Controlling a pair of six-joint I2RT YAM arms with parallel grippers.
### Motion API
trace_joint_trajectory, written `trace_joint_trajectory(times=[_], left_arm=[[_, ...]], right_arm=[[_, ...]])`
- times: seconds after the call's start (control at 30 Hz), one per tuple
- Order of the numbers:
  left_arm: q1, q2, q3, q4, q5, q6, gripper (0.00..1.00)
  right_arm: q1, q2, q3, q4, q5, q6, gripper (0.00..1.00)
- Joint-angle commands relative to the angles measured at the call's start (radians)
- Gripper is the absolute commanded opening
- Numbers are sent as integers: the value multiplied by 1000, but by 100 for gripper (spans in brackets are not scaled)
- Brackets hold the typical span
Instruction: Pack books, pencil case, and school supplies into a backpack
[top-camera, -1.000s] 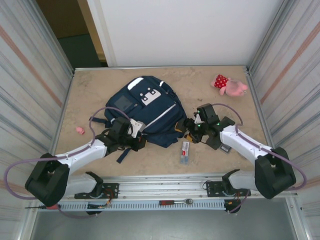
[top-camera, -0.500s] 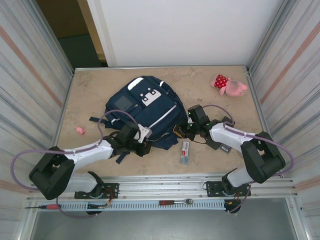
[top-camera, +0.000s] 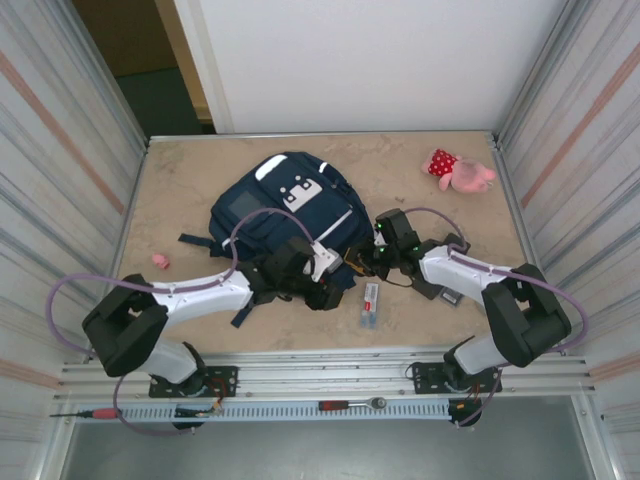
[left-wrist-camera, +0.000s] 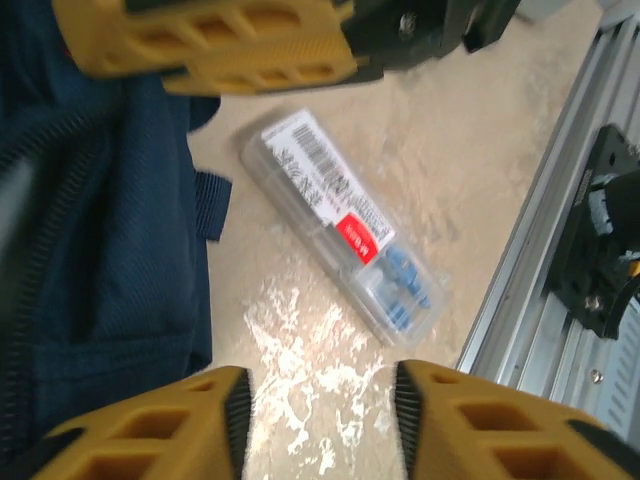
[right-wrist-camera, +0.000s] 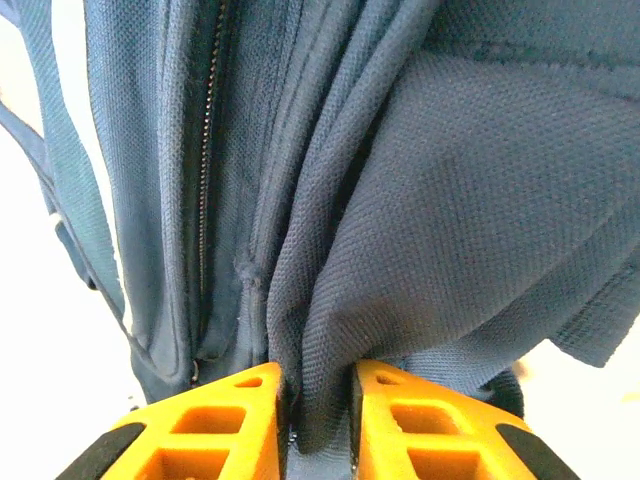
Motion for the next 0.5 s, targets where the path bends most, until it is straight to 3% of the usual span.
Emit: trace_joint_trajectory(times=[0.0, 0.17, 0.33, 0.47], left_arm=[[39, -101, -11, -21, -1, 84, 56], [242, -314, -87, -126, 88, 273, 73], [503, -506, -170, -214, 255, 604, 75], [515, -520, -157, -355, 270, 964, 76]], right_arm=[[-71, -25, 116, -153, -112, -317, 30], [-187, -22, 271, -380, -208, -616, 52], [-200, -58, 336, -548, -188, -760, 57], [-144, -112, 309, -571, -156, -747, 57]])
